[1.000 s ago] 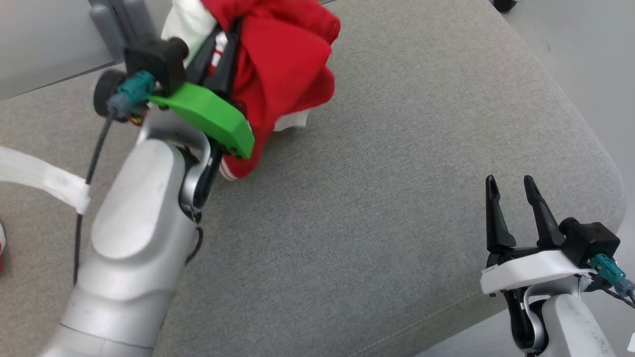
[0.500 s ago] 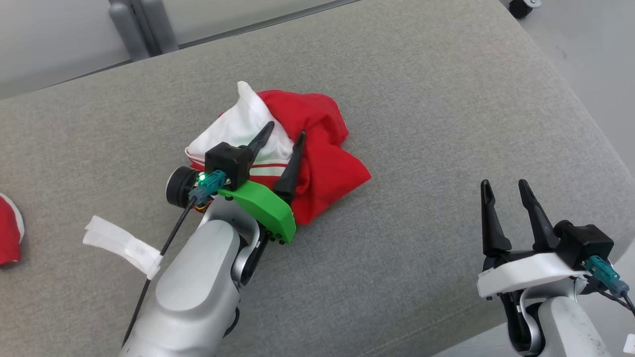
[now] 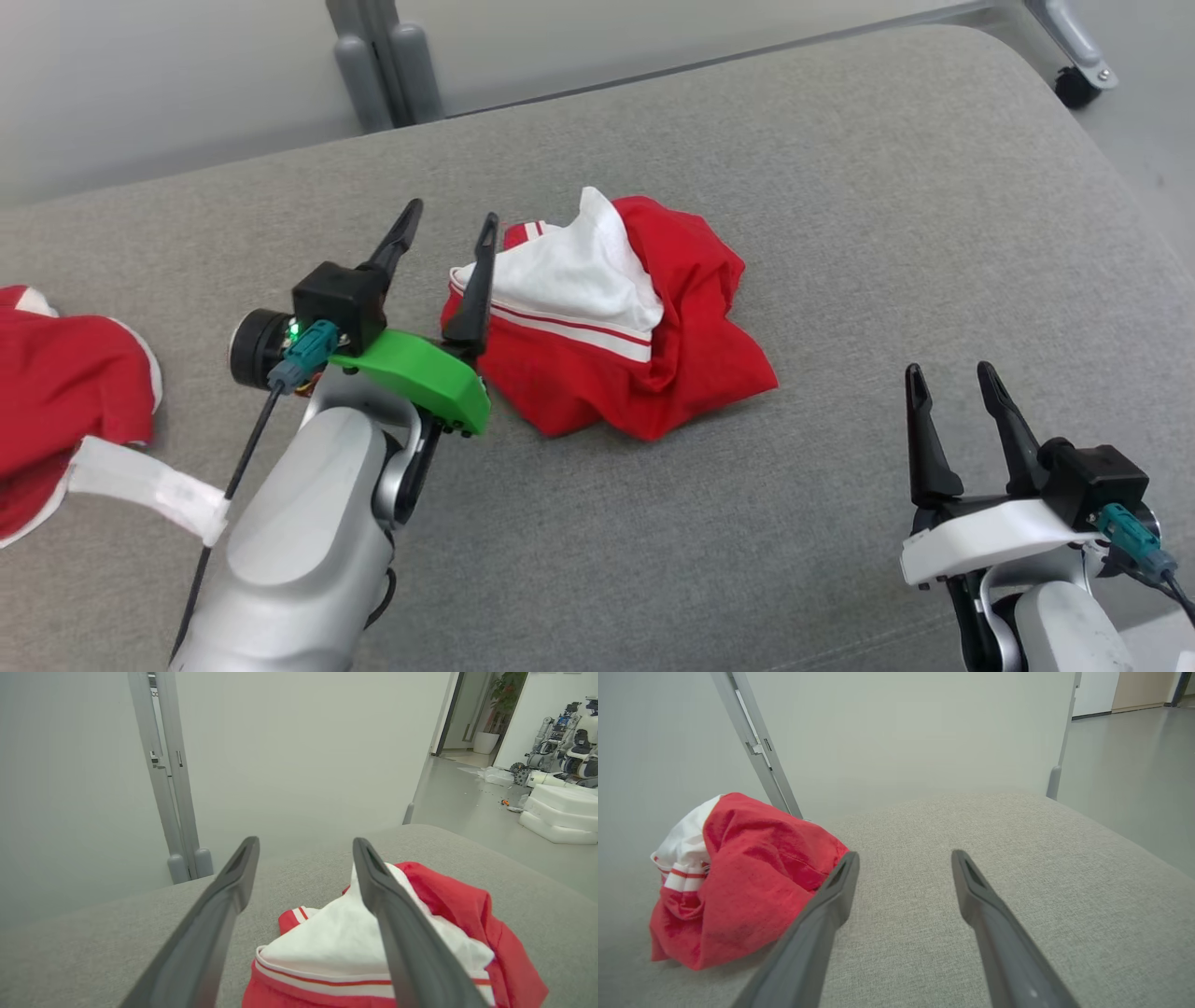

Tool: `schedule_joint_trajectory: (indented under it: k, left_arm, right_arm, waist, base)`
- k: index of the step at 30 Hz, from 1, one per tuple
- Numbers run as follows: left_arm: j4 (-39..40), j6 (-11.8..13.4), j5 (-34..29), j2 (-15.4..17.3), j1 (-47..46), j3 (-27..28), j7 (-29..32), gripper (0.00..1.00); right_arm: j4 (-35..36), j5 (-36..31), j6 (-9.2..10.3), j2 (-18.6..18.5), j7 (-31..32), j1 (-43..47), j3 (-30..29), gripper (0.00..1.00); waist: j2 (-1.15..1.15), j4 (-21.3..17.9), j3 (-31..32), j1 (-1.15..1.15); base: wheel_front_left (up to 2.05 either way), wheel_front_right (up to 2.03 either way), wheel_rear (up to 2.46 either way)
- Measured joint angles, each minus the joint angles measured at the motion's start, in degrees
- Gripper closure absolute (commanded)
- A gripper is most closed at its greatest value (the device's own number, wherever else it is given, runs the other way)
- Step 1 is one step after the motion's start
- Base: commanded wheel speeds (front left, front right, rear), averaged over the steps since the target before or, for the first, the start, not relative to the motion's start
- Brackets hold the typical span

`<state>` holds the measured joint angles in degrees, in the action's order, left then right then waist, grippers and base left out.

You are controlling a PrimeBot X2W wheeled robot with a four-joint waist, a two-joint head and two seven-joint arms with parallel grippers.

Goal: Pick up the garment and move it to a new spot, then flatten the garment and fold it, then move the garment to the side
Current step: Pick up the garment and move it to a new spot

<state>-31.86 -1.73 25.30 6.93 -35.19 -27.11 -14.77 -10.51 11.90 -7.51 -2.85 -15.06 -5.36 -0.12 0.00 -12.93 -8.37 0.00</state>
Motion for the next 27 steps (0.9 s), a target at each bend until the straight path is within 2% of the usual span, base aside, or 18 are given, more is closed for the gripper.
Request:
schedule_joint_trajectory:
  k: [5, 16, 22, 27]
  left_arm:
    - [2.69, 0.80, -0.21, 2.75, 3.16, 2.65, -0.22, 0.00]
    - [15.05, 2.29, -3.11, 8.24, 16.23, 11.39, -0.36, 0.00]
    - [19.39, 2.42, -3.75, 8.59, 23.57, 15.28, -0.36, 0.00]
    - [20.86, 2.31, -4.45, 7.57, 28.85, 16.85, -0.36, 0.00]
  right_arm:
    - [0.33, -0.55, 0.00, 0.00, 0.00, 0.61, -0.04, 0.00]
    - [1.10, -1.66, 0.00, 0.00, 0.00, 1.94, 0.47, 0.00]
    - [1.56, -2.27, 0.00, 0.01, 0.00, 2.96, 0.56, 0.00]
    - [1.80, -2.45, 0.00, -0.01, 0.00, 3.35, 1.14, 0.00]
  waist:
    - [0.00, 2.86, 1.44, 0.00]
    - [0.00, 7.99, 4.80, 0.00]
    - [0.00, 10.00, 6.24, 0.00]
    - [0.00, 11.42, 7.00, 0.00]
  base:
    - [0.00, 0.00, 0.00]
    - [0.00, 0.00, 0.00]
    - [0.00, 0.00, 0.00]
    - [0.00, 0.00, 0.00]
